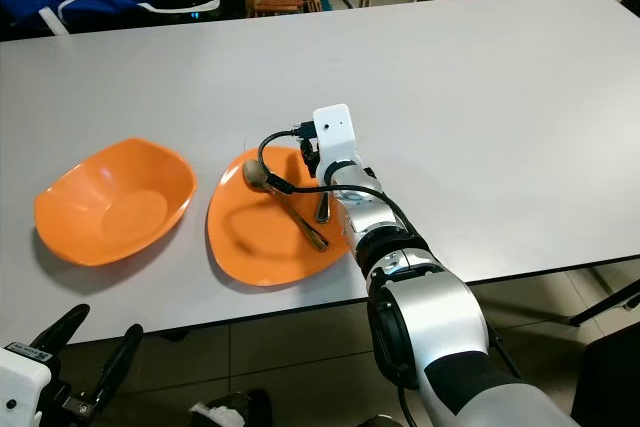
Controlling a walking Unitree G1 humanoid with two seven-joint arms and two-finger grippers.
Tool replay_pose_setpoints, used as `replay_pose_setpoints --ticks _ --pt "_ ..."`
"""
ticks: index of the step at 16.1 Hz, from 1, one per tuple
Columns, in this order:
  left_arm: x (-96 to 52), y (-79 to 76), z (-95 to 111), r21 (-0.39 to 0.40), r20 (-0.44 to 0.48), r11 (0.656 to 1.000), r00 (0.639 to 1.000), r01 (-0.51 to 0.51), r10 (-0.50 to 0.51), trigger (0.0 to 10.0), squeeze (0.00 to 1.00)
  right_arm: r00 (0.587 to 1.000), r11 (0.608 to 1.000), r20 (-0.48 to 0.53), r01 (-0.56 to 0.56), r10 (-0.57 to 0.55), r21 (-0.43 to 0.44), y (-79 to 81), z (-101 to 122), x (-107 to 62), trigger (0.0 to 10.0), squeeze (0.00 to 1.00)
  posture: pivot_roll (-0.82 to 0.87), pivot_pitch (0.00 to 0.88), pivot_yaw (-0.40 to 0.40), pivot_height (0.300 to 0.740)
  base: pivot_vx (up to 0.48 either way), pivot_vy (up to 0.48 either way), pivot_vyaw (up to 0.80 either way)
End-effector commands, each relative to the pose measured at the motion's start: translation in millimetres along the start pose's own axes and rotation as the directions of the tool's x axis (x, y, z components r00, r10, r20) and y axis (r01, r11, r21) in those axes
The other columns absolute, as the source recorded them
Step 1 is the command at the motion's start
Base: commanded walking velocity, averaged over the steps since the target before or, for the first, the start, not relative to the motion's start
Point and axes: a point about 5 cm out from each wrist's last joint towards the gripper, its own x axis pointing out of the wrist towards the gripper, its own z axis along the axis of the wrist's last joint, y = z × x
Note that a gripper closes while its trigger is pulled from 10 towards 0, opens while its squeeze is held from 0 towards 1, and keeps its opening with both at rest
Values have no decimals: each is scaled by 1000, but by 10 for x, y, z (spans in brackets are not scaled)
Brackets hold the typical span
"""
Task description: Setting the table
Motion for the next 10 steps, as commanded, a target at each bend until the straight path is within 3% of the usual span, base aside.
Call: replay_pose_setpoints --ticks 1,10 --pt "-42 12 32 7 -5 1000 1000 -5 5 10000 0 1000 1000 -8 3 -3 -9 11 32 14 10000 0 201 152 79 740 0 0 0" --pt "-67 4 40 8 -17 1000 1000 3 -2 10000 0 999 999 -37 34 -35 -21 -10 -35 1 10000 0 202 160 86 740 0 0 0"
